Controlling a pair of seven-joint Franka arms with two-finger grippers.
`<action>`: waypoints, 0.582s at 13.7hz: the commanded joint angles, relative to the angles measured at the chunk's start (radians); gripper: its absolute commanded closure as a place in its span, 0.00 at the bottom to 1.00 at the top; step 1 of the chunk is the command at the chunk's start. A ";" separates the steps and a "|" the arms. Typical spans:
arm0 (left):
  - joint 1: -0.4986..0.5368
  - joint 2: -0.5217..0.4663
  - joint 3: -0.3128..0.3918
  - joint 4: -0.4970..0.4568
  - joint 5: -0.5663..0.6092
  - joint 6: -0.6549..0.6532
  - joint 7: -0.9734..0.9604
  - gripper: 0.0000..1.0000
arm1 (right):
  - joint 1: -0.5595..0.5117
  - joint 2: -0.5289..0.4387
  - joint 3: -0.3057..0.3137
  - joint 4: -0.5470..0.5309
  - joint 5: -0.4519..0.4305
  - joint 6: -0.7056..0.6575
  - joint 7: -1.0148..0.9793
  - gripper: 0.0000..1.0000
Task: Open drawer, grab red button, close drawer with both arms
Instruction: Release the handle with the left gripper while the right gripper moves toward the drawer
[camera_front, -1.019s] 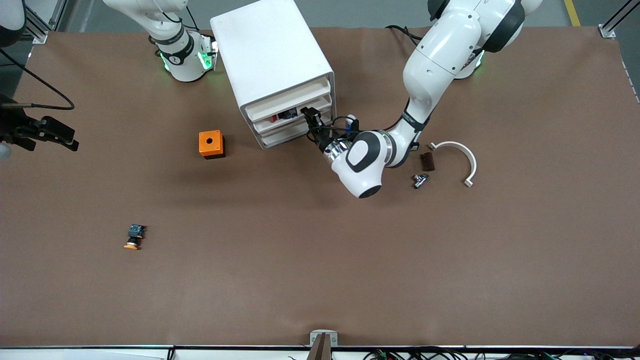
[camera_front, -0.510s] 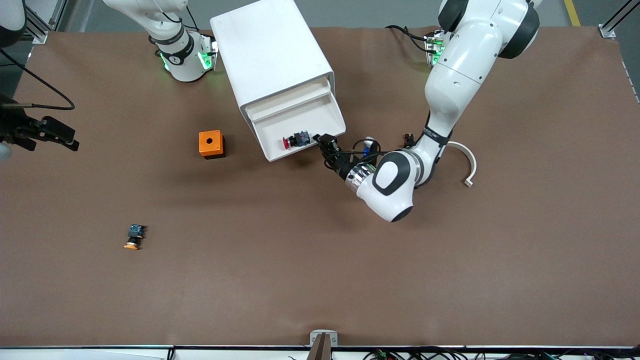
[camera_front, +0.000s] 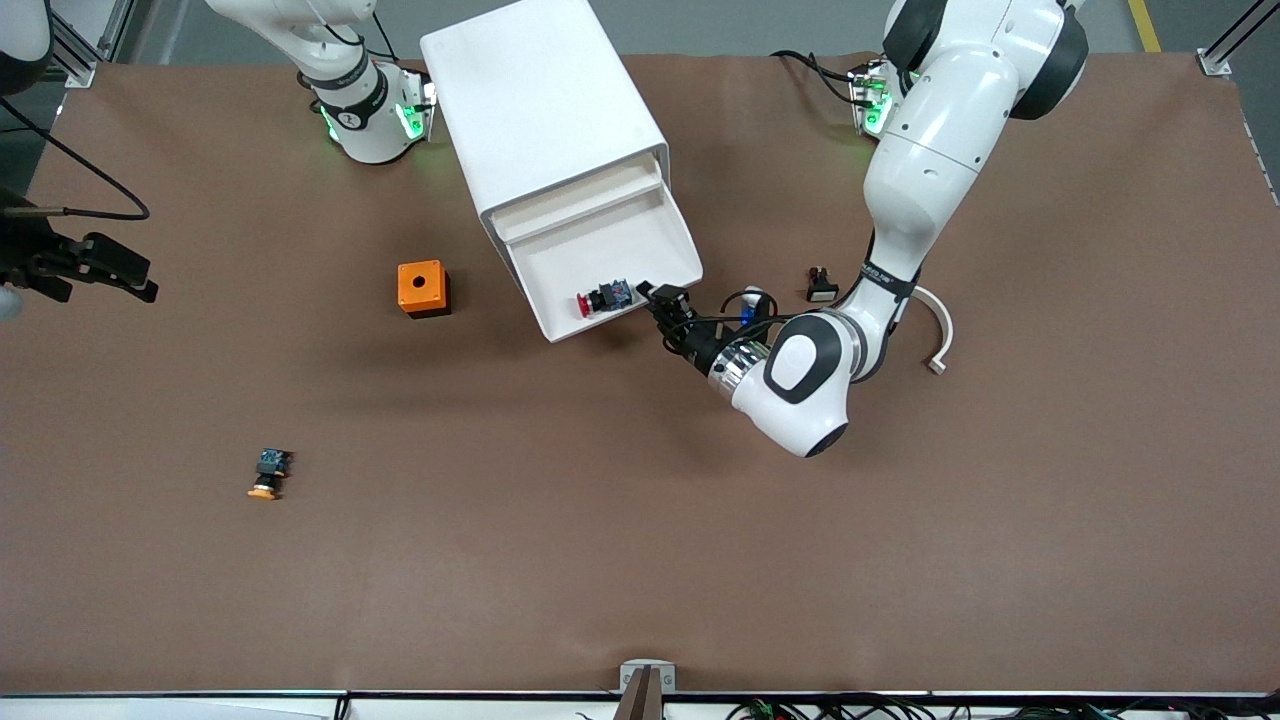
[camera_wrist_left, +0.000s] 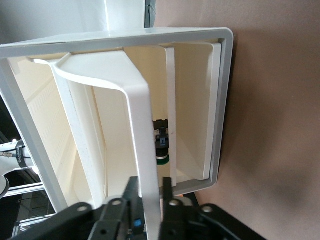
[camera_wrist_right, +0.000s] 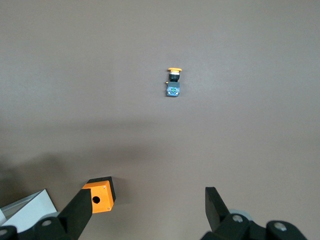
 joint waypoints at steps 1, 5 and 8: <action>0.014 0.011 0.000 0.034 0.029 -0.045 0.002 0.01 | 0.018 -0.010 0.009 -0.009 -0.019 -0.001 0.001 0.00; 0.064 -0.012 0.010 0.059 0.079 -0.091 0.003 0.01 | 0.069 0.007 0.010 -0.015 -0.009 -0.007 0.158 0.00; 0.095 -0.012 0.005 0.131 0.229 -0.113 0.006 0.01 | 0.165 0.016 0.012 -0.018 -0.003 -0.016 0.441 0.00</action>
